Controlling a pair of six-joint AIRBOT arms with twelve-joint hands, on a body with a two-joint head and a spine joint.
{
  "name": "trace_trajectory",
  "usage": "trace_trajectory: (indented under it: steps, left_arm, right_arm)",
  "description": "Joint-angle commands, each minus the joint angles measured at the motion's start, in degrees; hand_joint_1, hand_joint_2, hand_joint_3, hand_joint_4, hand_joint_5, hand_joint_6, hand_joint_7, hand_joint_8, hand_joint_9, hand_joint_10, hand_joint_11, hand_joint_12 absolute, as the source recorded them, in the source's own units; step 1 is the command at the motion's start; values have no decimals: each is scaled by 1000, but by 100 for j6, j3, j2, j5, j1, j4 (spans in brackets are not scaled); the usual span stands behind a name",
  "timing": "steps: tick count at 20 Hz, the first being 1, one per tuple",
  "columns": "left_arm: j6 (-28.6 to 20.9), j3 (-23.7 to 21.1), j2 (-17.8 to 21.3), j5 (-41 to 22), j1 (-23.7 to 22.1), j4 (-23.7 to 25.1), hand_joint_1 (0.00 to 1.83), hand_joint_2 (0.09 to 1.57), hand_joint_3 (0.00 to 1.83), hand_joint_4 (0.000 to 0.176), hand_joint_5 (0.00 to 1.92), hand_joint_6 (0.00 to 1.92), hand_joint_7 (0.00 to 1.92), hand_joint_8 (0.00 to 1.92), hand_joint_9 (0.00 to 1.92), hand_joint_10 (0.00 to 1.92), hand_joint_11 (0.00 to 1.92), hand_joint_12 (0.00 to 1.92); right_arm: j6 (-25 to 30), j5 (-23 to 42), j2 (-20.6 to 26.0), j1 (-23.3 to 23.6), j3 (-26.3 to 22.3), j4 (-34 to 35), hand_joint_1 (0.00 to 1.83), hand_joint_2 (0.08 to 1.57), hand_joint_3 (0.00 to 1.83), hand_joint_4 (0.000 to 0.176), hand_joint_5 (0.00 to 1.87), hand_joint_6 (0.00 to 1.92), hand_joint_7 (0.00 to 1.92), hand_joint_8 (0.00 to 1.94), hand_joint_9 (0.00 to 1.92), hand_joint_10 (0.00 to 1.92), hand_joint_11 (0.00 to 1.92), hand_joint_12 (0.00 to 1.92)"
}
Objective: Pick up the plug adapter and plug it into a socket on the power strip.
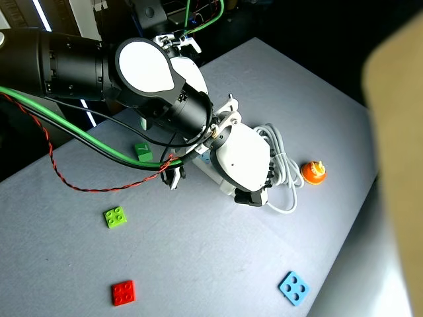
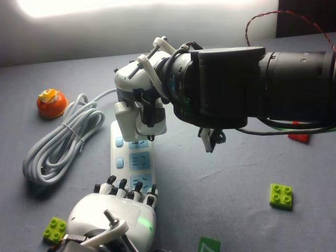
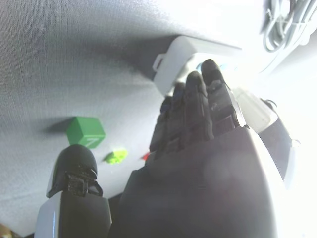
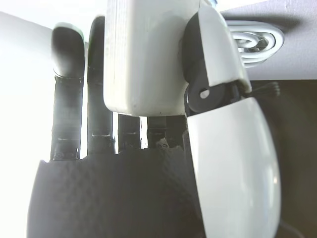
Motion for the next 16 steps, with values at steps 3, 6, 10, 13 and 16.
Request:
trace_trajectory:
  steps: [3,6,10,13,16]
  left_arm:
    - [43,-23,40,-208,-9,266,68,1200,0,0,26,0,63,2,42,0,0,186]
    - [45,-28,50,-208,-9,266,79,1200,1,0,38,0,69,0,47,0,0,202]
    - [53,-28,73,-208,-13,266,78,1198,1,0,55,1,89,0,72,1,0,291]
    - [59,-39,85,-208,-13,266,81,1198,1,0,55,0,87,1,78,2,0,317]
    - [59,-41,85,-208,-9,265,92,1198,0,0,63,4,89,3,74,1,0,286]
  right_arm:
    - [-9,209,3,45,58,-260,1249,1159,0,0,908,885,915,1342,754,1287,628,1646]
    - [-24,217,2,2,58,-260,1241,1175,1,0,862,958,898,1371,738,1333,625,1689]
    - [-53,244,-25,-46,58,-260,1247,1163,0,0,885,921,918,1338,755,1302,636,1659]
    - [-49,238,-60,-74,58,-260,1242,1174,0,0,868,949,898,1372,757,1317,666,1630]
    - [-66,239,-93,-108,58,-260,1250,1155,0,0,925,859,917,1342,758,1292,654,1630]
